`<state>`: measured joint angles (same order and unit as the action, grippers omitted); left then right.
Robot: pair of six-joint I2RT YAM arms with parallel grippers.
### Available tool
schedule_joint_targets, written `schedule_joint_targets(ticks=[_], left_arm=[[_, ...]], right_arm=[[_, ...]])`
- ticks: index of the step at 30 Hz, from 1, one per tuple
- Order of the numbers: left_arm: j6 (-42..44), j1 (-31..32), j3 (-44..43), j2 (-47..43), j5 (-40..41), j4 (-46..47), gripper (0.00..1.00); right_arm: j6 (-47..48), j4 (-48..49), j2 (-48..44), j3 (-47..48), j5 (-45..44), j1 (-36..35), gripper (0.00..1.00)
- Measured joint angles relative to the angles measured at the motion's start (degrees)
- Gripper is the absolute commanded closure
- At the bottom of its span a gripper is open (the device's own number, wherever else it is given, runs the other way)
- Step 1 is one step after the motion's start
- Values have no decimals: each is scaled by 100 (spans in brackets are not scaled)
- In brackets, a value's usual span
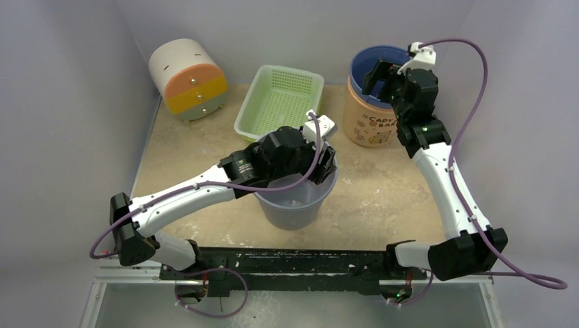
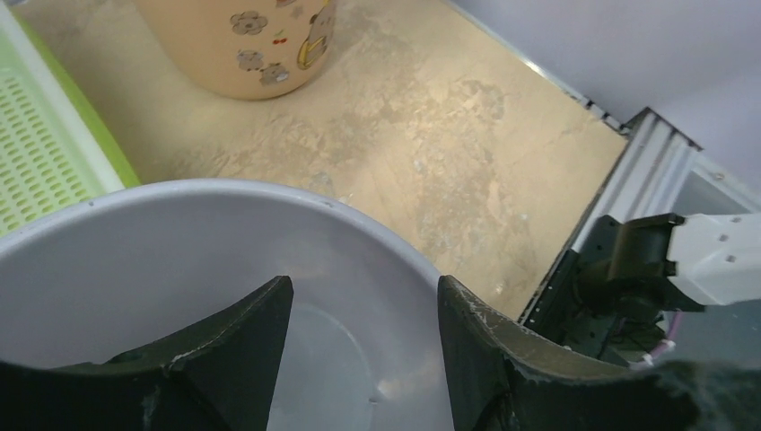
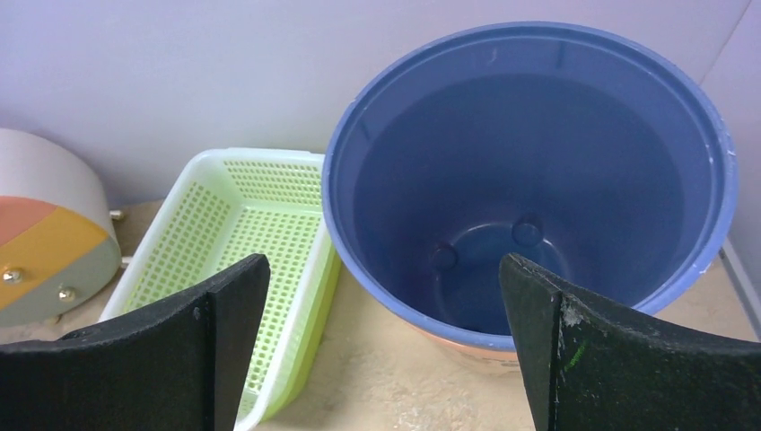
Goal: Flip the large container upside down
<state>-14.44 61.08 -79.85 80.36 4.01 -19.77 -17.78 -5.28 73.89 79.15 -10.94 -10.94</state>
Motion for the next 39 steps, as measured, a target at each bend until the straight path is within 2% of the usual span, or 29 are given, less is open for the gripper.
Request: schedule_joint_targets(ticks=[11,17,28,39], left_arm=[[-293,63,-201,573,623,-98,39],[-511,109,-201,553,605,0,31],[-802,256,-378,378,553,87,28],[-1069,422,-811,1034,938,-262,28]], right_arm=[[17,24,2,-391,293,407,0],[22,35,-33,-431,428,503,0],[17,96,-83,-431,498,544,0],[17,136,-85,-518,597,614,0]])
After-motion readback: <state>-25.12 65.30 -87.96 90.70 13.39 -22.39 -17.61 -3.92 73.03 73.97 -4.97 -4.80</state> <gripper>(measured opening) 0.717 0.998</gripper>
